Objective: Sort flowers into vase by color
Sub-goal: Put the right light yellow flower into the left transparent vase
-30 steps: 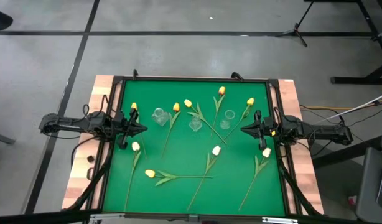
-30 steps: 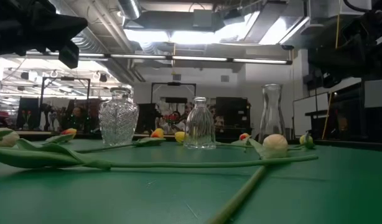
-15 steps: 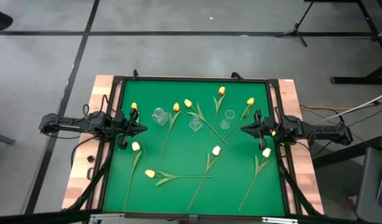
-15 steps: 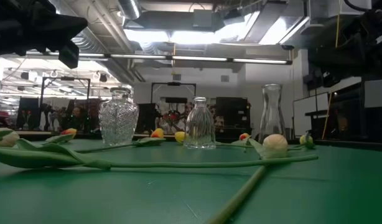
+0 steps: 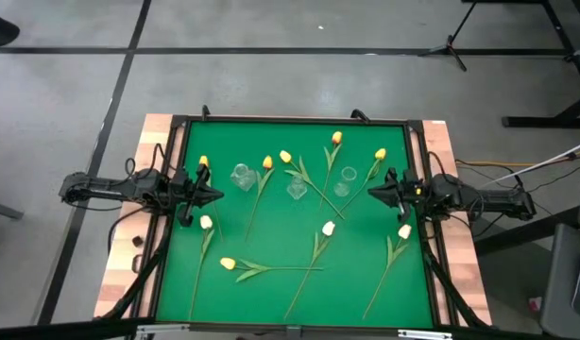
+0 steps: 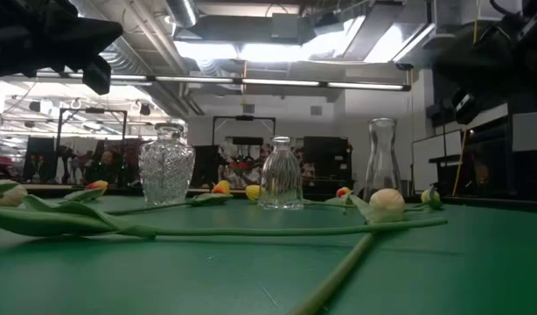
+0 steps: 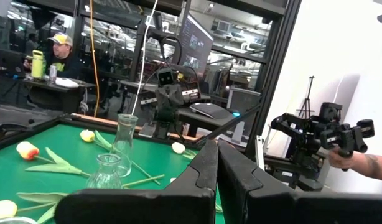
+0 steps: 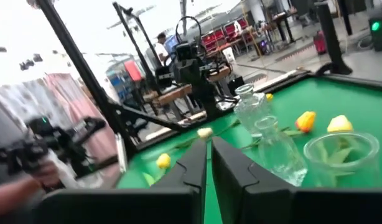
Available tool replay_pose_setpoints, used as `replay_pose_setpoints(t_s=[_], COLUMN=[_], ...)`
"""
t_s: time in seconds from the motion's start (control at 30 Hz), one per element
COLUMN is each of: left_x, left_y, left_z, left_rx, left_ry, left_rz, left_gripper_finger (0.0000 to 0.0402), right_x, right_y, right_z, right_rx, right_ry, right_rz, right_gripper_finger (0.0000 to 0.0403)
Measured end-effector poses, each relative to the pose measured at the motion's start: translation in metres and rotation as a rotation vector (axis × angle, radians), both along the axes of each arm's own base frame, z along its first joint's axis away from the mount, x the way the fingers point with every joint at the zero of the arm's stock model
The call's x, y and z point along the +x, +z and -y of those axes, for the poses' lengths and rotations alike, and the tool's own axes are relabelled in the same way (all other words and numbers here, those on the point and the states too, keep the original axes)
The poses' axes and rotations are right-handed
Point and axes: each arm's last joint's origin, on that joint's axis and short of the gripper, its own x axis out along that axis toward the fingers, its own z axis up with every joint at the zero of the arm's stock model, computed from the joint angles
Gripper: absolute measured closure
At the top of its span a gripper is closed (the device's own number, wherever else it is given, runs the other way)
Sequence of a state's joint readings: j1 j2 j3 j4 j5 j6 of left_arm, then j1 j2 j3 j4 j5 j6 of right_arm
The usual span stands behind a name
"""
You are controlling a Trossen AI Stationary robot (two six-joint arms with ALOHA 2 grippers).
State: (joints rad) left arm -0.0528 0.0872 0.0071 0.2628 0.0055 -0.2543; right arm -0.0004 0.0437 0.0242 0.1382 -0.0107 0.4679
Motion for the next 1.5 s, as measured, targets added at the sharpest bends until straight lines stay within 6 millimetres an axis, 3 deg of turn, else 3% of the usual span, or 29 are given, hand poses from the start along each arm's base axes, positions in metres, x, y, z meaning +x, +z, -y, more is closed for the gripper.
replay_pose_setpoints(t_s=[0.37,0.77,1.0,1.2,1.37,1.5], left_x=[-0.001,-0.003,-0.005,-0.007,-0.012,-0.012], left_y=[0.002,0.012,0.014,0.028,0.056,0.077], left_z=[0.000,-0.001,-0.009,-0.011,-0.013,-0.014], left_rx=[-0.004,-0.008,-0.083,-0.125,-0.131,-0.125], left_ry=[-0.001,0.026,0.296,0.339,0.405,0.465], left_rz=[0.026,0.123,0.154,0.130,0.107,0.032], left_gripper_finger=[0.0401,0.0401,0.0401,0.0376,0.0344,0.0323], right_x=[-0.003,-0.003,-0.003,-0.009,-0.022,-0.036], right_y=[0.017,0.015,0.014,0.032,0.065,0.093], right_z=[0.001,0.004,0.006,0.009,0.009,0.008], right_rx=[-0.016,-0.197,-0.272,-0.233,-0.224,-0.204], right_ry=[-0.025,-0.175,-0.266,-0.349,-0.340,-0.334], right_rz=[0.168,0.131,0.094,0.051,0.070,0.062], right_gripper_finger=[0.0377,0.0377,0.0373,0.0307,0.0229,0.0195])
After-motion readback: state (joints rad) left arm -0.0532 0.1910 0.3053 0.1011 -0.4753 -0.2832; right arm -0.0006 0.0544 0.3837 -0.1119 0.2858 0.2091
